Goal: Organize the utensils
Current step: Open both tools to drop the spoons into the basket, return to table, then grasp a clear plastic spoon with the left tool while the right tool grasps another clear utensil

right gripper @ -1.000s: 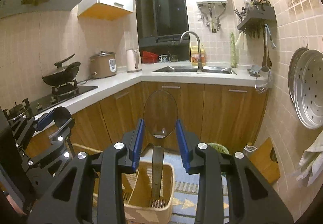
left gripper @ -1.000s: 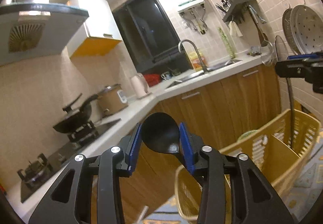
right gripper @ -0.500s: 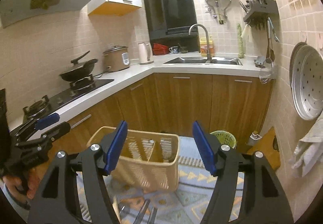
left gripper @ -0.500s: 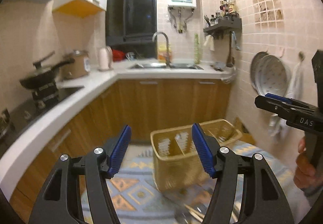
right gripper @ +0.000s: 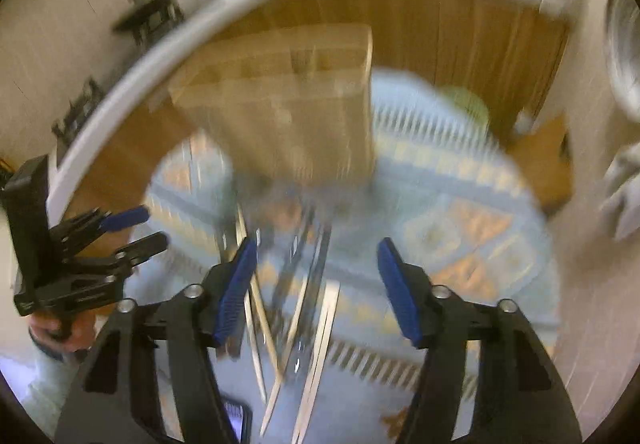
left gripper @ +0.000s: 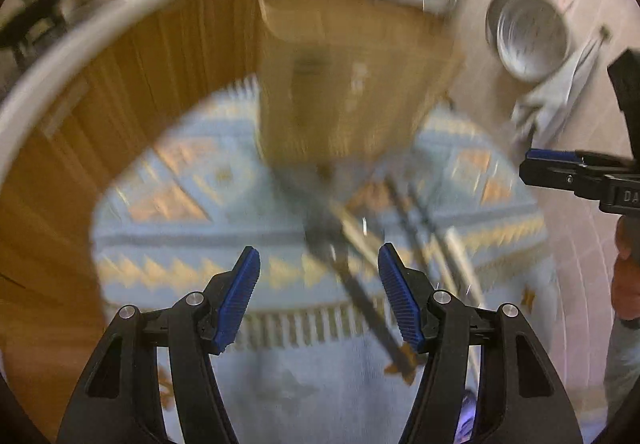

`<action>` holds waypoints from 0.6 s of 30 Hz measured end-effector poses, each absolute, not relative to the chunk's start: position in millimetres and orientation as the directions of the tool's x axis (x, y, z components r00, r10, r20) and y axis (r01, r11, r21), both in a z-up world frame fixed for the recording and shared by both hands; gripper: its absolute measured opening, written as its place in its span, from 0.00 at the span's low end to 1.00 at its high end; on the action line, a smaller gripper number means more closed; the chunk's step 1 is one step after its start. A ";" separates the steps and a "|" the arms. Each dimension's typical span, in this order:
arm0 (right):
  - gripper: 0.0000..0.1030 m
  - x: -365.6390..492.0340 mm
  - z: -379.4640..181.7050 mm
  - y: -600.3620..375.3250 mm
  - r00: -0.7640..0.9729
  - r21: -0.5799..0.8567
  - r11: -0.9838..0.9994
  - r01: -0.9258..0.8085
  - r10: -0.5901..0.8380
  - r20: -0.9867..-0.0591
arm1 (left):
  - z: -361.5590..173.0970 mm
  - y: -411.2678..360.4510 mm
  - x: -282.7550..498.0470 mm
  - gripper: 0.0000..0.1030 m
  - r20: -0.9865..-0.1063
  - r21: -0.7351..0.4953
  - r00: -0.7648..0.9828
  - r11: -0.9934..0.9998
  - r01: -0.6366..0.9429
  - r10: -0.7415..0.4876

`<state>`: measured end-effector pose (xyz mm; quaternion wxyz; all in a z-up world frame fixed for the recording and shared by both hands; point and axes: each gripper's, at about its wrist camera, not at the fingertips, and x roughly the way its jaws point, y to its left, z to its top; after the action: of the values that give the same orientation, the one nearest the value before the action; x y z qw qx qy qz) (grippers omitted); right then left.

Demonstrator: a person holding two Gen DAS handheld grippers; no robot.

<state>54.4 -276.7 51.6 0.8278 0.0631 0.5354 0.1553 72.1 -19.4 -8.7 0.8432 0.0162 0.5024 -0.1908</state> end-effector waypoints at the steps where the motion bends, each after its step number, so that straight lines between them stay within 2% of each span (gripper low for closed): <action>1: 0.54 54.6 42.0 -275.8 0.352 0.269 0.945 -0.187 0.321 -0.879 | -23.2 -22.9 75.0 0.55 -0.875 -0.172 0.382 0.928 0.331 -0.298; 4: 0.54 55.0 15.1 -274.3 0.285 0.276 0.944 -0.179 0.318 -0.904 | -46.5 -32.0 79.5 0.49 -0.897 -0.173 0.339 0.930 0.325 -0.285; 7: 0.50 56.6 1.6 -272.3 0.243 0.298 0.940 -0.166 0.332 -0.911 | -58.9 -45.4 84.0 0.44 -0.902 -0.100 0.369 0.941 0.323 -0.222; 10: 0.43 61.7 -10.6 -265.0 0.195 0.277 0.946 -0.170 0.308 -0.931 | -62.7 -59.6 81.3 0.46 -0.893 -0.007 0.422 0.944 0.331 -0.154; 13: 0.41 64.0 -25.0 -256.6 0.138 0.290 0.943 -0.165 0.313 -0.940 | -64.9 -67.2 79.6 0.45 -0.887 0.054 0.449 0.940 0.337 -0.109; 18: 0.41 74.0 -33.9 -250.5 0.127 0.306 0.939 -0.155 0.326 -0.937 | -69.4 -68.6 73.6 0.46 -0.869 0.073 0.480 0.930 0.360 -0.118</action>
<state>74.0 -250.5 -33.9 0.7477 0.0669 0.6408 0.1609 73.6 -68.6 -69.4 0.8514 0.1236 0.4900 -0.1404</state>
